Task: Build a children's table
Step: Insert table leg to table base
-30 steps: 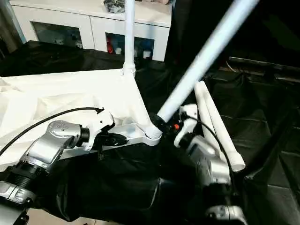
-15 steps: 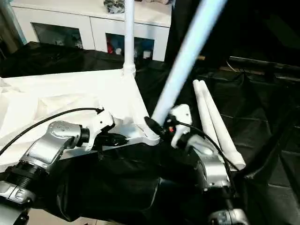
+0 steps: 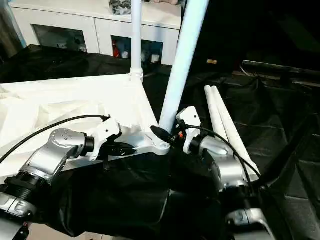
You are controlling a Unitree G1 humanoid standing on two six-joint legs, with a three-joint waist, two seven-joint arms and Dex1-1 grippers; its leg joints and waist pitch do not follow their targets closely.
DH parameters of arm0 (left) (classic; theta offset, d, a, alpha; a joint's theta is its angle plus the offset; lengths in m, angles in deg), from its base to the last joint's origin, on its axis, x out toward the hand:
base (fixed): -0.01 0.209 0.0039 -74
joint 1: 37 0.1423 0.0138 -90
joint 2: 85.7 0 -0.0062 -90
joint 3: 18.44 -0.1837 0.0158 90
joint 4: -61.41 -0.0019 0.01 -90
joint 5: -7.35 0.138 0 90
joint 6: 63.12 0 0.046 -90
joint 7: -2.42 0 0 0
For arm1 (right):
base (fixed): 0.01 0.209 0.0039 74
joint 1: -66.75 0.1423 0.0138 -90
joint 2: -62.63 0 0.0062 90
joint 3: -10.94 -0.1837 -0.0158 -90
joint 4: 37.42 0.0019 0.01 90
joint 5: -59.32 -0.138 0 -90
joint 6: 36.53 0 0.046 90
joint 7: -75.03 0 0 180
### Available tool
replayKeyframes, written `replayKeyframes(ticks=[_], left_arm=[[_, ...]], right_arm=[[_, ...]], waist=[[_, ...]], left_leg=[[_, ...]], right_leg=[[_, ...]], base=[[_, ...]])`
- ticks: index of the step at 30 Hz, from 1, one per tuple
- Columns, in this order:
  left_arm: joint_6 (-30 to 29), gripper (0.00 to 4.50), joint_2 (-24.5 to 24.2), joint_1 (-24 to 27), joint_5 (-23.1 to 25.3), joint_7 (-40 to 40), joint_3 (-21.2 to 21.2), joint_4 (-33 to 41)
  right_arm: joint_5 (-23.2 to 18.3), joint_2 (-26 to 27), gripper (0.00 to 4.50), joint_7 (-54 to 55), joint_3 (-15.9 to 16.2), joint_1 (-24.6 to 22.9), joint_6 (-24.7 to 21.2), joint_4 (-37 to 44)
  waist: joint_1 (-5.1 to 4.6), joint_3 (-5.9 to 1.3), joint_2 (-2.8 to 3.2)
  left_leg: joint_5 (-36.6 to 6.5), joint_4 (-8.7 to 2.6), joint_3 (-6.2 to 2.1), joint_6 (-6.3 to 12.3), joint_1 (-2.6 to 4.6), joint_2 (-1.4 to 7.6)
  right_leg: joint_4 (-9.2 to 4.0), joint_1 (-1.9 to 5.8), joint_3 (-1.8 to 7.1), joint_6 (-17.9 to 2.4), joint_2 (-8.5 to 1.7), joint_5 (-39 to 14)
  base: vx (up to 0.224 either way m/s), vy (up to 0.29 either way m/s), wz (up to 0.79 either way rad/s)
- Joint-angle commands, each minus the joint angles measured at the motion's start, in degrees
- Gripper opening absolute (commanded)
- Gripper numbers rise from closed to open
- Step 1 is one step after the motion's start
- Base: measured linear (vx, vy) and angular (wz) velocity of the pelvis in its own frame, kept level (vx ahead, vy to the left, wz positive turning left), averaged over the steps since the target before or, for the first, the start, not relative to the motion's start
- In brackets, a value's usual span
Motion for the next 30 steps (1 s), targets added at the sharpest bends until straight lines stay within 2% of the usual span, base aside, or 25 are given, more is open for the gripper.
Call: replayKeyframes(ticks=[1,5,6,7,9,10,12,14,19,23,24,25,26,27,28,30], left_arm=[[2.2,0.0,-0.5,0.9,-0.9,-3.1,-1.0,1.5],[3.5,0.0,-1.9,0.5,-1.1,-5.0,-1.1,1.5],[5.0,0.0,-2.6,0.0,-1.3,-6.5,-1.1,1.1],[6.0,0.0,-3.1,-0.2,-1.5,-7.7,-1.2,0.8],[6.3,0.0,-3.5,-0.5,-1.6,-8.4,-1.1,0.6],[6.7,0.0,-4.0,-0.7,-1.9,-9.3,-1.1,0.5],[6.9,0.0,-4.6,-1.0,-2.1,-10.3,-1.1,0.3],[6.8,0.0,-5.0,-1.2,-2.3,-11.3,-1.0,0.2],[6.6,0.0,-4.4,-2.3,-1.3,-8.6,0.0,-1.5],[3.5,0.0,-2.0,-3.6,-1.2,-3.6,1.3,-2.7],[2.7,0.0,-1.6,-3.9,-1.0,-2.6,1.4,-2.9],[1.9,0.0,-1.1,-4.2,-0.8,-1.5,1.6,-3.1],[1.4,0.0,-0.5,-4.6,-0.3,0.0,1.6,-3.4],[-0.1,0.0,1.0,-5.6,0.6,3.4,1.9,-4.0],[-0.6,0.0,1.5,-6.0,0.9,4.7,2.1,-4.3],[-2.0,0.0,3.1,-7.2,1.5,8.1,2.4,-5.3]], right_arm=[[0.0,-0.3,1.88,-5.1,2.9,-1.6,-0.5,-3.3],[0.0,-1.1,1.88,-9.3,3.8,-2.0,1.1,-3.6],[-0.2,-1.5,1.88,-11.4,4.2,-2.0,1.4,-3.8],[-0.2,-1.9,1.88,-12.7,4.5,-2.0,1.3,-4.0],[-0.1,-2.2,1.88,-13.8,4.8,-1.9,1.8,-4.3],[0.1,-2.3,1.88,-14.8,5.0,-1.8,2.2,-4.7],[0.3,-2.6,1.88,-16.3,5.3,-1.6,2.7,-5.5],[0.6,-2.4,1.88,-17.3,5.3,-1.1,3.5,-6.6],[0.6,-0.8,1.88,-16.6,4.5,0.7,5.1,-9.5],[2.2,1.1,1.88,-10.3,3.4,2.6,6.7,-13.9],[2.8,1.5,1.88,-8.5,3.1,3.1,7.3,-15.0],[3.2,1.9,1.88,-7.0,2.7,3.6,8.2,-16.2],[3.4,2.4,1.88,-5.0,2.2,4.1,8.6,-17.4],[4.0,3.7,1.88,0.1,1.1,5.2,9.4,-19.7],[4.1,4.2,1.88,1.8,0.7,5.6,9.6,-20.4],[4.3,5.4,1.88,6.3,-0.2,6.6,9.2,-22.2]], waist=[[0.16,-2.82,0.34],[0.21,-2.89,0.17],[0.31,-2.86,-0.14],[0.33,-2.86,-0.05],[0.28,-2.79,-0.03],[0.33,-2.79,-0.4],[0.42,-2.79,-0.28],[0.47,-2.79,-0.44],[0.5,-2.74,-0.63],[0.51,-2.54,-0.68],[0.66,-2.51,-0.52],[0.51,-2.47,-0.64],[0.51,-2.5,-0.76],[0.51,-2.55,-0.64],[0.46,-2.55,-0.62],[0.58,-2.65,-0.73]], left_leg=[[-7.1,-4.28,-0.16,2.8,-0.87,1.66],[-5.5,-4.17,-0.01,3.97,-0.66,1.81],[-5.0,-4.23,-0.03,4.22,-0.66,1.87],[-5.2,-4.22,-0.06,4.33,-0.66,1.85],[-5.7,-4.29,0.0,4.2,-0.54,1.92],[-6.0,-4.33,0.0,4.09,-0.49,2.0],[-6.7,-4.39,-0.05,3.84,-0.5,2.0],[-6.9,-4.42,-0.06,3.52,-0.38,2.08],[-6.7,-4.44,-0.08,3.11,-0.46,1.98],[-9.0,-4.62,-0.09,1.6,-0.34,2.01],[-9.4,-4.64,-0.15,1.28,-0.2,1.98],[-9.8,-4.72,-0.23,0.87,-0.37,1.94],[-9.7,-4.8,-0.35,0.76,-0.54,1.95],[-9.7,-4.72,-0.24,0.34,-0.23,1.89],[-9.8,-4.73,-0.22,0.24,-0.22,1.89],[-8.7,-4.69,-0.3,0.38,-0.46,1.84]], right_leg=[[-4.36,3.03,2.17,-12.8,-3.89,-7.9],[-4.14,2.93,2.04,-13.9,-3.91,-5.6],[-4.04,2.93,1.98,-14.1,-3.94,-5.4],[-4.06,2.94,1.99,-14.1,-3.98,-5.6],[-4.14,2.83,2.01,-14.1,-4.0,-6.1],[-4.17,2.81,1.95,-14.1,-4.03,-6.5],[-4.15,2.76,1.99,-14.0,-4.11,-7.4],[-4.12,2.68,1.97,-14.3,-4.17,-7.5],[-4.12,2.8,1.97,-14.4,-4.19,-7.3],[-4.59,2.5,2.12,-13.4,-4.32,-12.8],[-4.7,2.36,2.05,-13.1,-4.31,-13.8],[-4.79,2.51,2.09,-12.5,-4.32,-15.0],[-4.8,2.65,2.06,-12.2,-4.37,-15.6],[-4.87,2.26,2.06,-11.9,-4.22,-15.6],[-4.84,2.21,2.1,-11.9,-4.22,-15.4],[-4.67,2.54,2.04,-12.0,-4.17,-13.8]], base=[[0.0,0.0,0.0],[0.0,0.0,0.0],[0.0,0.0,0.0],[0.0,0.0,0.0],[0.0,0.0,0.0],[0.0,0.0,0.0],[0.0,0.0,0.0],[0.0,0.0,0.0],[0.0,0.0,0.0],[0.0,0.0,0.0],[0.0,0.0,0.0],[0.0,0.0,0.0],[0.0,0.0,0.0],[0.0,0.0,0.0],[0.0,0.0,0.0],[0.0,0.0,0.0]])
